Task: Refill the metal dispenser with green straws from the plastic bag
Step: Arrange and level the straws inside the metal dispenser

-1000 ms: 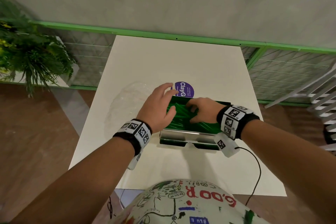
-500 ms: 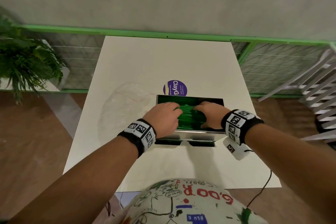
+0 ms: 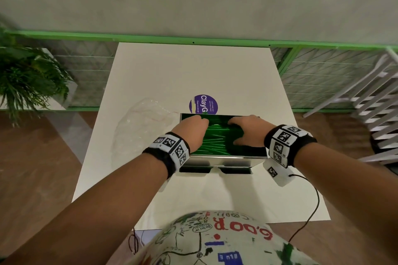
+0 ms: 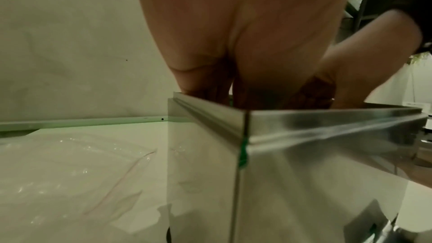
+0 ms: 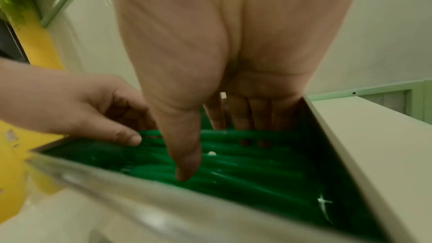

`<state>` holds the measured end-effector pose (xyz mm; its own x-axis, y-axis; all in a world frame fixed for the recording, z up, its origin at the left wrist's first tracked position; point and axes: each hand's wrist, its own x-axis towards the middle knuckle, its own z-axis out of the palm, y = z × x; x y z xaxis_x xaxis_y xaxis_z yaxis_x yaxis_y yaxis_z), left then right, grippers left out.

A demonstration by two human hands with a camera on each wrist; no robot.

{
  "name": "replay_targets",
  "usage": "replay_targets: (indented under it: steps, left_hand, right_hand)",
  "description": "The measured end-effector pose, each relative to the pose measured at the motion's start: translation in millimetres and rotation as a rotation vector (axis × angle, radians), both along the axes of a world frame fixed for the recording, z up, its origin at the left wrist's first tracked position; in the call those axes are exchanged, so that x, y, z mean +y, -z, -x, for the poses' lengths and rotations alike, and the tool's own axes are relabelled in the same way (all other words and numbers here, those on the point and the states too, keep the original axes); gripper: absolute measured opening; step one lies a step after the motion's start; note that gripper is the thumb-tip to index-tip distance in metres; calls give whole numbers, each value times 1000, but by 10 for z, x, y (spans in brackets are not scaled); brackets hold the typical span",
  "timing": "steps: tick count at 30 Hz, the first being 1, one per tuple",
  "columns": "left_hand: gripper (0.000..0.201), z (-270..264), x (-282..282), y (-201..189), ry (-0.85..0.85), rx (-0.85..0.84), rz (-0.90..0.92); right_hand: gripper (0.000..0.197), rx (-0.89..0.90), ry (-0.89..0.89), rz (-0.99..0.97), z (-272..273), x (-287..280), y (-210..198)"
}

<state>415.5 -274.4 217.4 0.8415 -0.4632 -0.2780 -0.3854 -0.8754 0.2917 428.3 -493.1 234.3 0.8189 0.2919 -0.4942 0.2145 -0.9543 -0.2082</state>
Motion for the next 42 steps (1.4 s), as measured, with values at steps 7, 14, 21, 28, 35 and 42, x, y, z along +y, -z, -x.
replay_targets:
  steps: [7, 14, 21, 28, 35, 42]
  left_hand:
    - [33, -16, 82, -31, -75, -144, 390]
    - [42, -11, 295, 123, -413, -180, 529]
    - [32, 56, 392, 227, -585, 266, 436]
    - [34, 88, 422, 286, -575, 271, 331]
    - [36, 117, 397, 267, -572, 220, 302]
    - [41, 205, 455, 202, -574, 231, 372]
  right_hand:
    - [46, 62, -231, 208, 116, 281, 129]
    - [52, 49, -145, 59, -112, 337, -121]
    - [67, 146, -245, 141, 25, 604, 176]
    - [44, 133, -245, 78, -28, 473, -134]
    - [40, 290, -180, 71, 161, 574, 3]
    - [19, 59, 234, -352, 79, 343, -314]
